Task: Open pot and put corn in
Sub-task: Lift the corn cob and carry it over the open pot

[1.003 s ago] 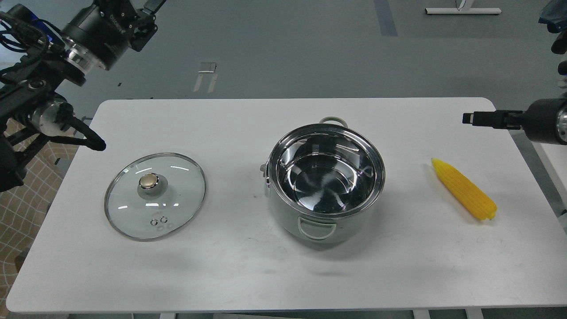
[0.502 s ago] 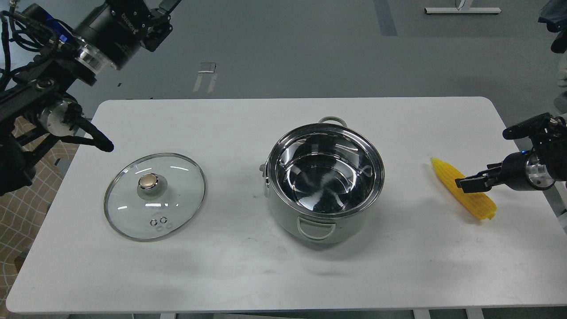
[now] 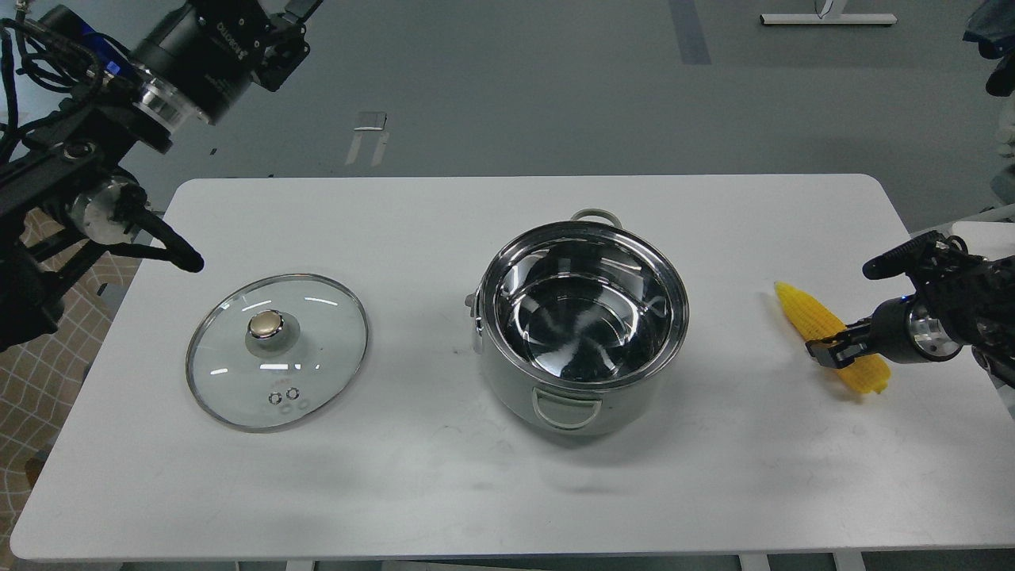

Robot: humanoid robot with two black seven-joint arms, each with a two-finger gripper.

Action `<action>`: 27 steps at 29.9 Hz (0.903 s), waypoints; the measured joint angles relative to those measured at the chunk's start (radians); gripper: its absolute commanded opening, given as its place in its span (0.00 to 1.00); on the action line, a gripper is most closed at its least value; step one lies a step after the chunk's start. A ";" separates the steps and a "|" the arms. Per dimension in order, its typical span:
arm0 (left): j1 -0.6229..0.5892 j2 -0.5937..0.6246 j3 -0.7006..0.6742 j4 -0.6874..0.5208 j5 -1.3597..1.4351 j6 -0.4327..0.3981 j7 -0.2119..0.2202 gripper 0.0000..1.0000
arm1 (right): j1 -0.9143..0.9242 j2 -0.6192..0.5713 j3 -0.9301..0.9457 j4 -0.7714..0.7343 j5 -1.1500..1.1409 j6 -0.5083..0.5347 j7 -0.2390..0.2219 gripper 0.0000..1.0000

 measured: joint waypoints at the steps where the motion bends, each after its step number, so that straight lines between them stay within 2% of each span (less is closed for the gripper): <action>1: 0.001 0.000 0.001 0.000 0.000 0.001 0.000 0.91 | 0.004 -0.001 0.000 0.004 0.000 -0.002 0.000 0.00; 7: 0.001 -0.002 0.002 0.000 0.001 0.003 0.000 0.91 | 0.096 -0.044 0.002 0.096 0.002 -0.016 0.000 0.00; 16: 0.000 -0.002 0.001 -0.002 0.003 0.001 0.000 0.91 | 0.439 -0.071 -0.003 0.353 0.002 0.039 0.000 0.00; 21: 0.000 -0.004 0.001 -0.001 0.003 0.001 0.000 0.91 | 0.562 0.033 -0.014 0.440 0.006 0.095 0.000 0.00; 27: 0.000 -0.005 0.001 -0.003 0.003 0.001 0.000 0.91 | 0.596 0.211 -0.079 0.444 0.019 0.107 0.000 0.00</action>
